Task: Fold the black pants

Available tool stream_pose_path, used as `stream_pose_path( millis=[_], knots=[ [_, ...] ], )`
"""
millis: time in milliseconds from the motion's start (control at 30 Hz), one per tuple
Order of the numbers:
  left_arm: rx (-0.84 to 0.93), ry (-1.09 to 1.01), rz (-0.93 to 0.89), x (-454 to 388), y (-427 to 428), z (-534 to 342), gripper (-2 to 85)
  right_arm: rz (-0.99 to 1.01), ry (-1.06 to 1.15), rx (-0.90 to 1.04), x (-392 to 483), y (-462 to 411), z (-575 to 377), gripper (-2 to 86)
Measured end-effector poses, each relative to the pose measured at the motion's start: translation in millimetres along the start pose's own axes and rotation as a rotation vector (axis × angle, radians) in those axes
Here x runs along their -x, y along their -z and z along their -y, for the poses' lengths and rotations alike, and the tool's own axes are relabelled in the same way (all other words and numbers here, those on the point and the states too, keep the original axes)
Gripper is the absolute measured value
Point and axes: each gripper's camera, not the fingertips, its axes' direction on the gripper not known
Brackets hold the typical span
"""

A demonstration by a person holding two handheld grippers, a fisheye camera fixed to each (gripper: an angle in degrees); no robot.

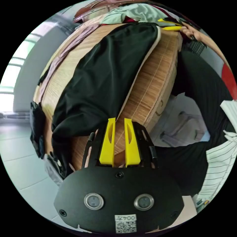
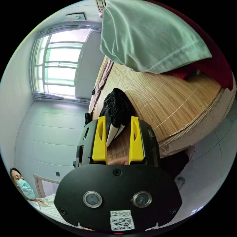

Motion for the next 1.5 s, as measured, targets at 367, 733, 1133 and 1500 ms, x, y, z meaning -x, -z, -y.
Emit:
stream_pose_path(
  millis=[367, 733, 1133, 1500],
  knots=[
    [-0.528, 0.439, -0.468, 178, 24, -64, 1.4, -0.380, 0.554, -0.060, 148, -47, -81, 4.6],
    [-0.164, 0.483, 0.086, 205, -88, 33, 0.2, -0.780, 0.879, 0.231, 196, -256, -116, 5.6],
    [-0.255, 0.346, 0.124, 128, -96, 78, 0.2, -0.838, 0.796, 0.300, 139, -186, -74, 4.4],
    [-0.454, 0.703, -0.280, 222, -56, -79, 0.1, -0.981, 1.102, 0.363, 260, -273, -184, -0.1]
  ],
)
